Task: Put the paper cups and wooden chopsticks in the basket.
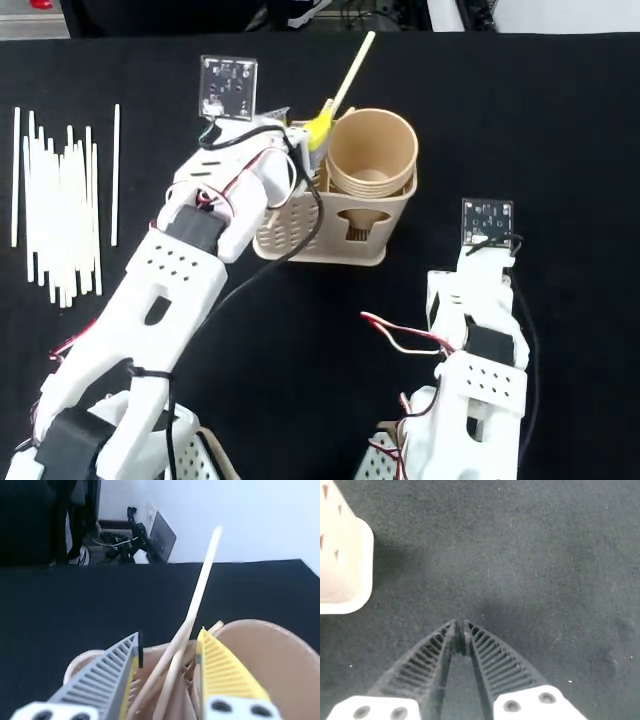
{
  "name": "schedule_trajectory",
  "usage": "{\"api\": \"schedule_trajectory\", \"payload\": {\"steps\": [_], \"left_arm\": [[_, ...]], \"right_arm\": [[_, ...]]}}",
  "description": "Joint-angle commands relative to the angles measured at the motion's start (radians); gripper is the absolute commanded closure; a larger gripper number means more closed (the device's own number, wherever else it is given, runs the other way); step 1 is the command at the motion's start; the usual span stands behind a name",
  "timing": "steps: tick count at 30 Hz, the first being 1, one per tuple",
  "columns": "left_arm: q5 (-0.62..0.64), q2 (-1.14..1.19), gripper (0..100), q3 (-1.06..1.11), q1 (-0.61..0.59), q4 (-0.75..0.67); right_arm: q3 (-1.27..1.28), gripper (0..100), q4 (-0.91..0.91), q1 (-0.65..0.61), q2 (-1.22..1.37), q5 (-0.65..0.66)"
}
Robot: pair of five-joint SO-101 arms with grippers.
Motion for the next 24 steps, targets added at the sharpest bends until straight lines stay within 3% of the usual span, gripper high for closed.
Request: {"api": "schedule_trajectory", "payload": {"steps": [1, 7, 16, 24], "left_arm": [[-0.002, 0.005, 81, -0.148, -0.008, 0.003], [-0.008, 0.041, 81, -0.305, 0.051, -0.005], [-0.009, 0.442, 82, -0.599, 0.067, 0.008], [-0.009, 0.574, 83, -0.776, 0.044, 0.181]], "right_arm": [[-0.008, 98.3, -0.02, -0.008, -0.015, 0.006], [-0.008, 98.3, -0.02, -0.008, -0.015, 0.006], [-0.007, 98.3, -0.02, -0.008, -0.015, 0.006], [-0.008, 98.3, -0.02, -0.008, -0.015, 0.006]]}}
